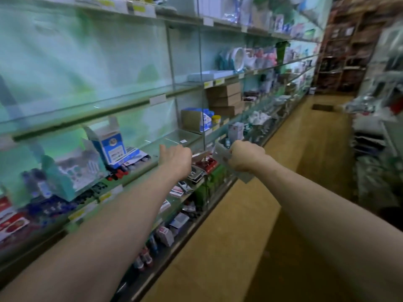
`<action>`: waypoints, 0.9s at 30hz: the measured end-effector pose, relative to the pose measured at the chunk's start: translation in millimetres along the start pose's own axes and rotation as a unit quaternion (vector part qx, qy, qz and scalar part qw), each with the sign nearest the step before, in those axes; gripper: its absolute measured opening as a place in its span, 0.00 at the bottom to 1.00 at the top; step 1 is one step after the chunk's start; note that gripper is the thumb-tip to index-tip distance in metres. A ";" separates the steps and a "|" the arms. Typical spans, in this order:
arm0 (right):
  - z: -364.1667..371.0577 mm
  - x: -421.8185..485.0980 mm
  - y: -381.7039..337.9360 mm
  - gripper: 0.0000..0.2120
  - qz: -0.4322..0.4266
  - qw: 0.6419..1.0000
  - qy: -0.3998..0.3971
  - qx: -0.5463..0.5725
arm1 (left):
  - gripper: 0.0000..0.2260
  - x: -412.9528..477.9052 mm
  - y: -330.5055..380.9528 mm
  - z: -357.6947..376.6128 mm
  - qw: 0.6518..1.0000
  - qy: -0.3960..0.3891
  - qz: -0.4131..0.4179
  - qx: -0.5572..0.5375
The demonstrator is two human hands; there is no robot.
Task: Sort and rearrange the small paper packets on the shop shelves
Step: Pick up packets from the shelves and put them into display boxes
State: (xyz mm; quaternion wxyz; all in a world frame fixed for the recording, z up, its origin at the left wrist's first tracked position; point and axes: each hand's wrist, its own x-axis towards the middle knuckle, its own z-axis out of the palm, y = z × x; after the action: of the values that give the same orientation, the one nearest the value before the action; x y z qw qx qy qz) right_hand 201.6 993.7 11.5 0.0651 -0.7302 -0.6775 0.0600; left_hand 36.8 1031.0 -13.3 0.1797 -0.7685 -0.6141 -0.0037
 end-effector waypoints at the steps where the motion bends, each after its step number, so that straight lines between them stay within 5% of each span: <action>1: 3.6 -2.6 7.5 0.09 0.012 1.000 -0.005 0.000 | 0.12 1.3 10.0 3.2 1.000 -0.004 0.011 0.006; 27: 25.8 127.1 182.4 0.06 0.157 0.985 0.008 -0.068 | 0.11 198.9 185.5 40.6 0.976 0.018 0.199 0.082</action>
State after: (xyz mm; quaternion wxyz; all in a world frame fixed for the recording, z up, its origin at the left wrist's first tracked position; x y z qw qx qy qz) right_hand 385.6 1107.4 -46.0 0.0105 -0.8304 -0.5568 0.0175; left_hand 252.2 1196.2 -56.7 0.2503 -0.8576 -0.4441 0.0687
